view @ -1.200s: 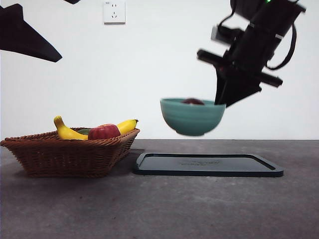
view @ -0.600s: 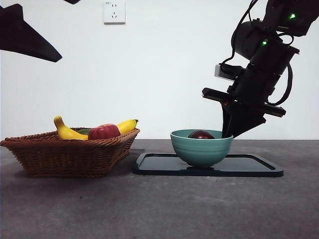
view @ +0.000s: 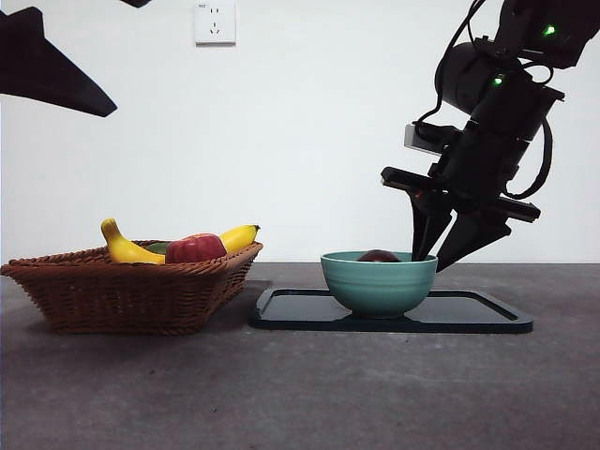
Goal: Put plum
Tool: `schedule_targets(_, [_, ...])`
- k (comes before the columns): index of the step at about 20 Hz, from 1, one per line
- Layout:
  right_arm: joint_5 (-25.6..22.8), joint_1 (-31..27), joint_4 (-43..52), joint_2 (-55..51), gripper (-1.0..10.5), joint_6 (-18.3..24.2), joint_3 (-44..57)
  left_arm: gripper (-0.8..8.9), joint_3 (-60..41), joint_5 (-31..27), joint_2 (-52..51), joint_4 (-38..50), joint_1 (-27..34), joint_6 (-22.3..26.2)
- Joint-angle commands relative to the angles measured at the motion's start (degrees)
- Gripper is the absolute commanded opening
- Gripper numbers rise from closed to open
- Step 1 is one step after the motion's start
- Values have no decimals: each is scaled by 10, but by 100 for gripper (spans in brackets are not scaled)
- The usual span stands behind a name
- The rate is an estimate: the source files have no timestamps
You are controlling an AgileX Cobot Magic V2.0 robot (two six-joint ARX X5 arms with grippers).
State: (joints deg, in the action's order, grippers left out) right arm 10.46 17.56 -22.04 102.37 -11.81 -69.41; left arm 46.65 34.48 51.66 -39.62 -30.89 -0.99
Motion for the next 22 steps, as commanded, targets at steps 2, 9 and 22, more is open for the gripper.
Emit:
schedule_targets(2, [-2,-2,-3,-52,172,1,-16,402,5,3,2,6,-3,1])
schedule_targets(9, [15,-1,-131,-265,172,7,-15,402,5,3,2,6,-3,-1])
schedule_targets(22, [95,35,-308,-538,172,63,83,402,5,3,2,6,-3,-2])
